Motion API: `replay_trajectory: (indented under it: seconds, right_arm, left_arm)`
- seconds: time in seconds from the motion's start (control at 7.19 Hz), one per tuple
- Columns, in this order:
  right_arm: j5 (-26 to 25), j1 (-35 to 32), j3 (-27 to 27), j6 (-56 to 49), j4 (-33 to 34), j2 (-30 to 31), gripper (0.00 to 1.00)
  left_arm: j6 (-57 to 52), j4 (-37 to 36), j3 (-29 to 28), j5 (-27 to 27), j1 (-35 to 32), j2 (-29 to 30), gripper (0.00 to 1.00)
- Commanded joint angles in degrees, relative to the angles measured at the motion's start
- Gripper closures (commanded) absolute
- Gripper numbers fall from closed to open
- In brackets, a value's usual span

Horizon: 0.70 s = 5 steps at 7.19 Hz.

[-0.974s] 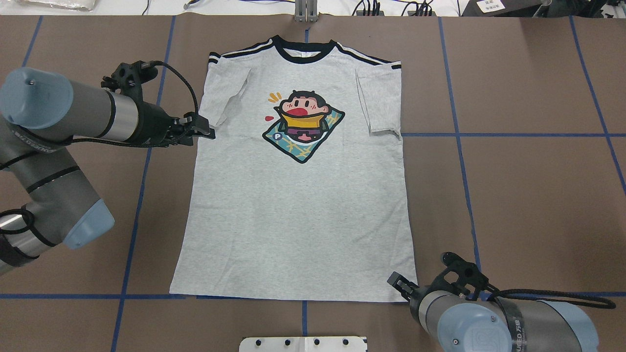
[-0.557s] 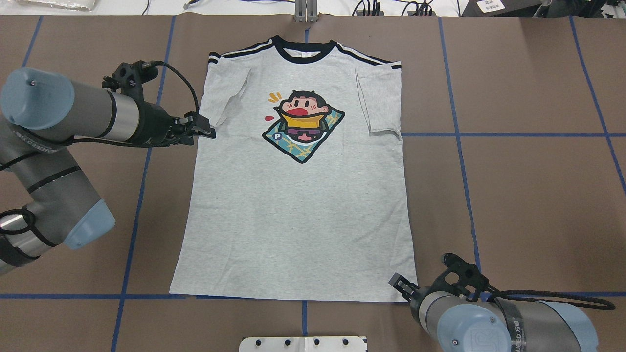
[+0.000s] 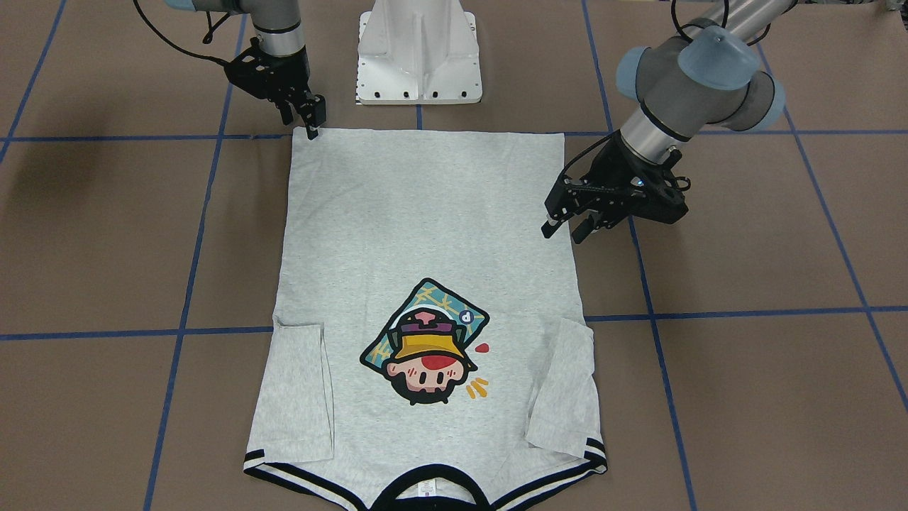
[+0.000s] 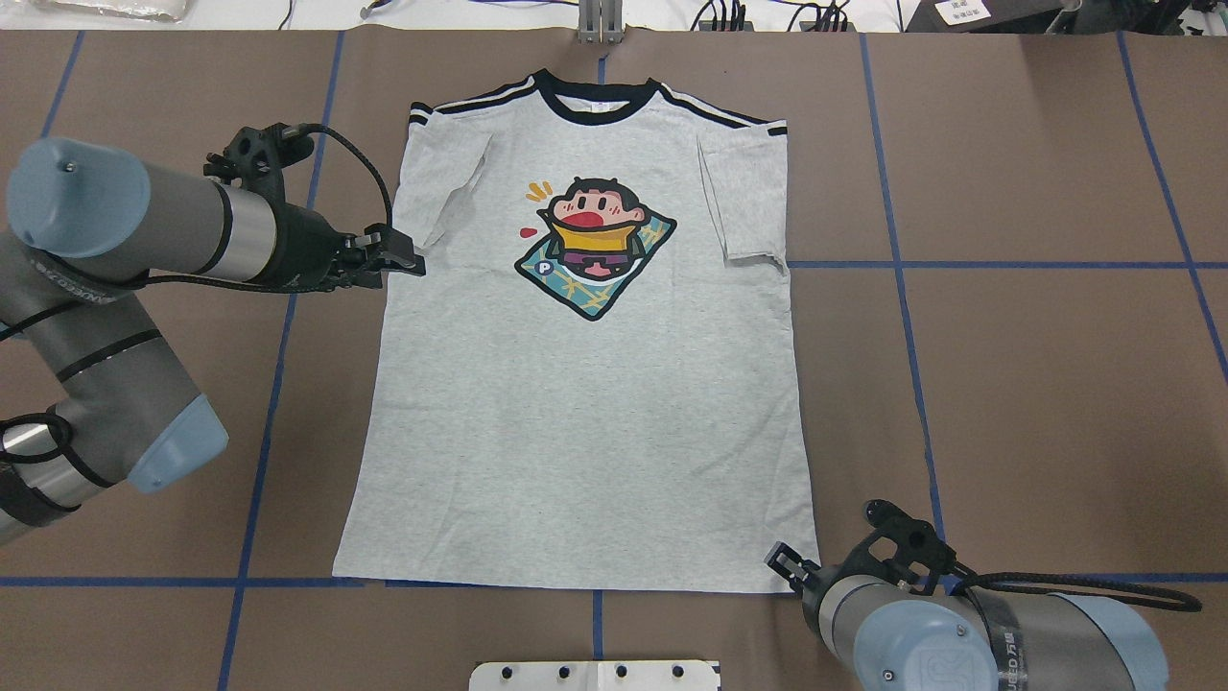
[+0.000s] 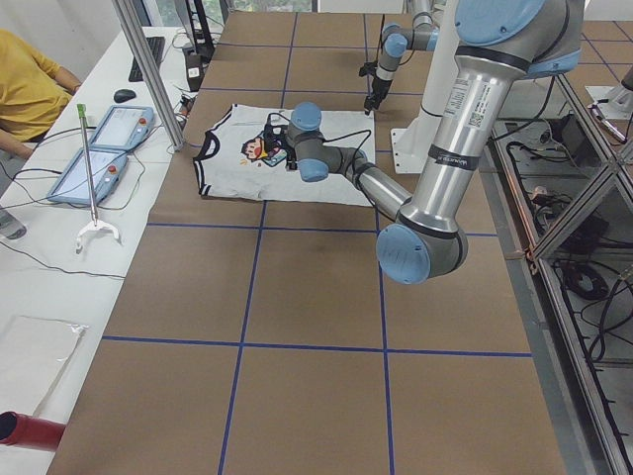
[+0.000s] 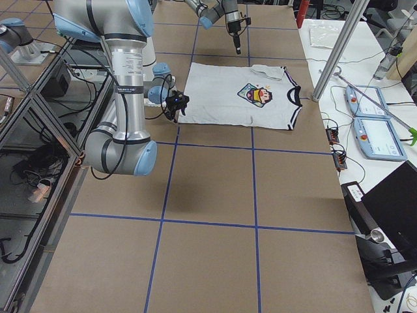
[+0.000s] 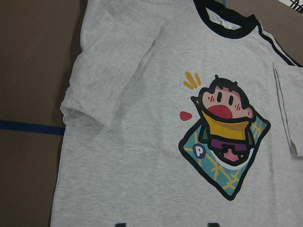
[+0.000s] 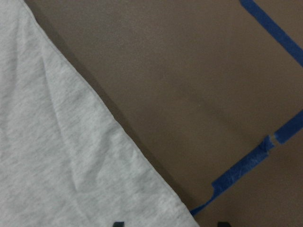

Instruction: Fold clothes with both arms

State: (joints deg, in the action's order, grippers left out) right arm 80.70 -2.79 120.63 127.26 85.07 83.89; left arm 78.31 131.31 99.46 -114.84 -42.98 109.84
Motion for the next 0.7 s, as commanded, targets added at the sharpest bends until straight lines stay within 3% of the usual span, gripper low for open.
replay_trajectory:
  seconds: [0.0, 0.28, 0.56]
  right_arm:
    - [0.07, 0.07, -0.39, 0.0, 0.09, 0.05, 0.3]
    - [0.07, 0.07, -0.4, 0.0, 0.09, 0.05, 0.42]
    - [0.24, -0.02, -0.31, 0.0, 0.09, -0.04, 1.0]
  left_arm:
    - [0.0, 0.0, -0.06, -0.03, 0.18, 0.03, 0.35]
    - [0.0, 0.0, -0.06, 0.06, 0.18, 0.03, 0.35]
    - [0.0, 0.0, 0.03, -0.03, 0.18, 0.03, 0.35]
